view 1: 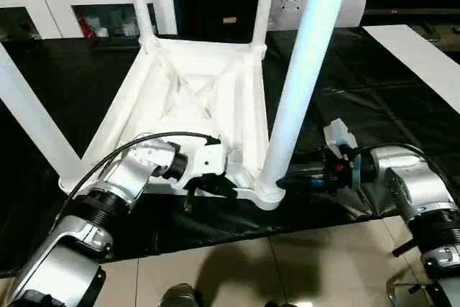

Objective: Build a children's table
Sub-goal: Rotate leg to tighten

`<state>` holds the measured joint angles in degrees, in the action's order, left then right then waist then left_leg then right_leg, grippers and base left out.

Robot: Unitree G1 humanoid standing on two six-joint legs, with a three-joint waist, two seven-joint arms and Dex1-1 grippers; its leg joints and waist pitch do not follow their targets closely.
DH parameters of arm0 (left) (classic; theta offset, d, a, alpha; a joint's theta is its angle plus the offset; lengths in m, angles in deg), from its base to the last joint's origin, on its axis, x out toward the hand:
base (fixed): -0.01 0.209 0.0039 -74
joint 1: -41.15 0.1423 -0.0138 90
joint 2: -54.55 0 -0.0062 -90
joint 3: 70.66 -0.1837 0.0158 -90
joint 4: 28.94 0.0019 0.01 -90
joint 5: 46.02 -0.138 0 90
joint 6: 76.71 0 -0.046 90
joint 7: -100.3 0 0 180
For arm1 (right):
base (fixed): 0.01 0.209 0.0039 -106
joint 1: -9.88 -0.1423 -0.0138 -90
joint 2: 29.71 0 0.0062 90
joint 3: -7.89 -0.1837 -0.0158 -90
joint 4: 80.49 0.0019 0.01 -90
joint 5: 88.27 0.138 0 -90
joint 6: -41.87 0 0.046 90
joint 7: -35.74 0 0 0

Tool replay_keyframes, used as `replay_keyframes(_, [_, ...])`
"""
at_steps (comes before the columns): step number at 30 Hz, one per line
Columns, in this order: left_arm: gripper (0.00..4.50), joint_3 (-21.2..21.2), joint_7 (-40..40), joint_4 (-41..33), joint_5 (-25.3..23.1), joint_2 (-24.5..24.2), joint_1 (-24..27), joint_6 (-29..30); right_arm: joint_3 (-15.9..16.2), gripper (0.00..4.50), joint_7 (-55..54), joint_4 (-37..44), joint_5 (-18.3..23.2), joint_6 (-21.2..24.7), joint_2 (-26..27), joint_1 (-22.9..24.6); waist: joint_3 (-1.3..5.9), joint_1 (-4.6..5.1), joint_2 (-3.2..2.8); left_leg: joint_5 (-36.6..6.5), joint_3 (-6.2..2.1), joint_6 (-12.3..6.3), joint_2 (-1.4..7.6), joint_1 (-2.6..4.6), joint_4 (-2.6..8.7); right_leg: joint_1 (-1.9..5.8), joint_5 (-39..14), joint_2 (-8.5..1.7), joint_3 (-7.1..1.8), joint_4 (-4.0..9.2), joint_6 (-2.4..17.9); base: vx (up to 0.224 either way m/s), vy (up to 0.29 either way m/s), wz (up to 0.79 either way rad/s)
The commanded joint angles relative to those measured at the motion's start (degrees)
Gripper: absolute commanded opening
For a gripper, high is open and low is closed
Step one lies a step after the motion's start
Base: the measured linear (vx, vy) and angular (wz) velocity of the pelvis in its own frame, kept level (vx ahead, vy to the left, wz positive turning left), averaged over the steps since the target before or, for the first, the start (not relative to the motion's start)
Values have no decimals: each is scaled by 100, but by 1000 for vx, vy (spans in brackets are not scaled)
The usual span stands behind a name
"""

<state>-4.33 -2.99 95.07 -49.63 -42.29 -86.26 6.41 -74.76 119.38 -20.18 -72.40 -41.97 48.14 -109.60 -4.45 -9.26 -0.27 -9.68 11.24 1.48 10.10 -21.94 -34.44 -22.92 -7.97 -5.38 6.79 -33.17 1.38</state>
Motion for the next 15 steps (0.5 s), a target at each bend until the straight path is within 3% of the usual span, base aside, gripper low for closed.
replay_keyframes(1, [0, -333, 333, -198, -98, 49, 38, -167, 1, 220, 5, 136, 75, 56, -13, -28, 489, 40, -28, -1858, -204, -4, 440, 194, 457, 245, -2062, -501, -350, 373, 1146, 0, 0, 0])
replay_keyframes(7, [0, -331, 343, -186, -101, 65, 40, -161, 7, 178, -32, 126, 95, 94, 78, -35, 480, 56, -20, -1841, -199, -16, 430, 188, 456, 248, -2075, -502, -352, 379, 1149, 0, 0, 0])
replay_keyframes(15, [0, -323, 306, -179, -119, 85, 55, -130, 25, 121, -18, 217, 103, 201, 153, 19, 454, 118, -4, -1986, -213, 22, 429, 197, 466, 236, -2474, -508, -344, 428, 1011, 0, 0, 0])
